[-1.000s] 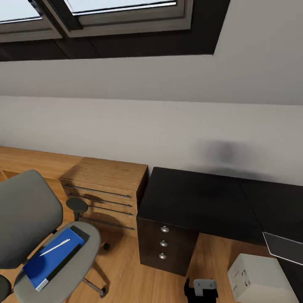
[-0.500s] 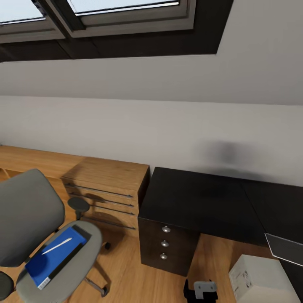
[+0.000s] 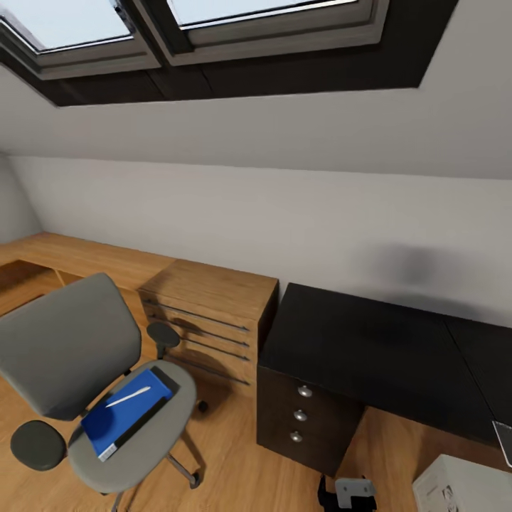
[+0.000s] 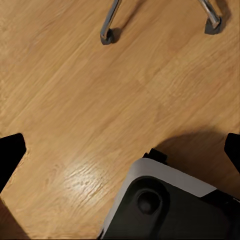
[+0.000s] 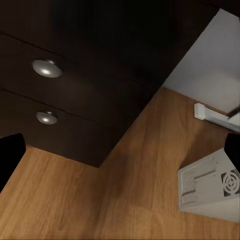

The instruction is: In the bedroom, organize the workspace by keeping the computer under the desk, ensuring the monitor is on the desk, placing the keyboard on the desk next to the monitor, placing the mouse on the desk next to the keyboard, moving the folder from the swivel chair onto the desk next to the mouse, stacking the notebook on top of the folder with the pen on top of the notebook, and positioning the swivel chair next to the desk.

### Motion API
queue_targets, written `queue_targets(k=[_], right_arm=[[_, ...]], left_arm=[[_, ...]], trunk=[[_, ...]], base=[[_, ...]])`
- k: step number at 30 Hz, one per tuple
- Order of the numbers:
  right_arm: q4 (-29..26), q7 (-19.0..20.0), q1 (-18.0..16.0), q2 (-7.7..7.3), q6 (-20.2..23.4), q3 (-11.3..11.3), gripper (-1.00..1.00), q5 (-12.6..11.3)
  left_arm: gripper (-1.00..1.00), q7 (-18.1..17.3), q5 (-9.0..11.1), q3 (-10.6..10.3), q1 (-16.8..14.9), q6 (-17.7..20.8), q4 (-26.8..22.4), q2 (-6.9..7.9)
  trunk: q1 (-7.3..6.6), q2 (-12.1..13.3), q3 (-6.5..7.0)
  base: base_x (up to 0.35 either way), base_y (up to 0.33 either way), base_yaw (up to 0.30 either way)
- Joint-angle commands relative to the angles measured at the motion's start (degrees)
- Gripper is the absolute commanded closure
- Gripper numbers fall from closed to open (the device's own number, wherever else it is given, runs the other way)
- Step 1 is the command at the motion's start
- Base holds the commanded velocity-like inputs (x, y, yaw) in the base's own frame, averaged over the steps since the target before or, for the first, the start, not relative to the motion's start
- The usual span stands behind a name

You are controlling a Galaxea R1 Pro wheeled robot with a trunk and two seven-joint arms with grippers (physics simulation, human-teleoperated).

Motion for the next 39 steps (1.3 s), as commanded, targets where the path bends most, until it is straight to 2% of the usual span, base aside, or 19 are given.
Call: queue_targets(k=[1,6,8,9,10,11,12,16,17,19,22,25,29,34,39], right_arm=[[0.12,-0.14,-0.04,-0.12,-0.27,0.56,-1.0,-1.14],[0.22,-0.14,-0.04,-0.53,-0.29,0.55,-1.0,-2.61],[0.19,-0.14,-0.04,-0.66,-0.32,0.55,-1.0,-2.75],[0.18,-0.14,-0.04,-0.78,-0.33,0.55,-1.0,-2.79],[0.18,-0.14,-0.04,-0.87,-0.33,0.55,-1.0,-2.8],[0.14,-0.14,-0.04,-1.35,-0.33,0.55,-1.0,-2.82],[0.09,-0.14,-0.04,-1.77,-0.34,0.53,-1.0,-2.83],[0.03,-0.14,-0.04,-2.36,-0.31,0.49,-1.0,-2.84],[0.02,-0.14,-0.04,-2.66,-0.31,0.48,-1.0,-2.85],[0.02,-0.14,-0.04,-3.22,-0.29,0.47,-1.0,-2.87],[0.06,0.15,-0.04,-4.0,-0.25,0.41,-1.0,-2.96],[0.09,0.88,-0.04,-4.21,-0.17,0.38,-1.0,-2.99],[0.19,4.74,-0.04,-4.38,0.18,0.32,-1.0,-3.02],[0.24,8.89,-0.04,-4.6,0.33,0.22,-1.0,-4.55],[0.25,9.79,-0.04,-4.67,0.36,0.2,-1.0,-6.05]], left_arm=[[-1.0,0.14,0.5,-0.46,-0.1,-0.31,1.01,0.01],[-1.0,-0.43,0.67,-0.06,-0.1,-0.59,4.56,0.0],[-1.0,-2.95,0.74,0.02,-0.1,-0.68,6.92,0.04],[-1.0,-6.17,0.76,0.03,-0.1,-0.77,9.38,0.05],[-1.0,-7.87,0.78,0.05,-0.1,-0.81,10.65,0.05],[-1.0,-14.35,1.2,0.25,-0.1,-0.87,15.16,0.04],[-1.0,-19.01,2.05,0.77,-0.1,-0.92,18.1,0.02],[-1.0,-26.75,4.87,2.84,-0.1,-1.23,22.04,-0.06],[-1.0,-29.41,6.37,3.78,-0.1,-1.91,23.13,-0.03],[-1.0,-31.8,7.92,4.63,-0.1,-3.58,24.28,0.09],[-1.0,-33.5,9.04,5.38,-0.1,-6.64,25.55,-0.02],[-1.0,-33.9,9.26,5.52,-0.1,-7.62,25.89,-0.11],[-1.0,-34.22,9.41,5.62,-0.1,-8.44,26.16,-0.18],[-1.0,-34.14,9.34,5.66,-0.1,-8.74,26.16,-0.27],[-1.0,-33.81,9.43,5.74,-0.1,-10.18,26.05,-0.43]], trunk=[[0.02,-0.07,-0.11],[0.02,-0.07,-0.21],[0.02,-0.07,-0.25],[0.02,-0.07,-0.27],[0.02,-0.07,-0.3],[0.02,-0.07,-0.32],[0.02,-0.07,-0.34],[0.02,-0.07,-0.42],[0.02,-0.07,-0.44],[0.02,-0.07,-0.49],[0.02,-0.07,-0.56],[0.02,-0.07,-0.65],[0.02,-0.07,-0.83],[0.02,-0.07,-1.11],[0.02,-0.07,-1.43]], base=[[0.0,0.0,0.268],[0.0,0.0,0.268],[0.0,0.0,0.268],[0.0,0.0,0.268],[0.0,0.0,0.268],[0.0,0.0,0.268],[0.0,0.0,0.268],[0.0,0.0,0.268],[0.0,0.0,0.268],[0.0,0.0,0.268],[0.0,0.0,0.268],[0.0,0.0,0.267],[0.0,0.0,0.248],[0.0,0.0,0.227],[0.0,0.0,0.217]])
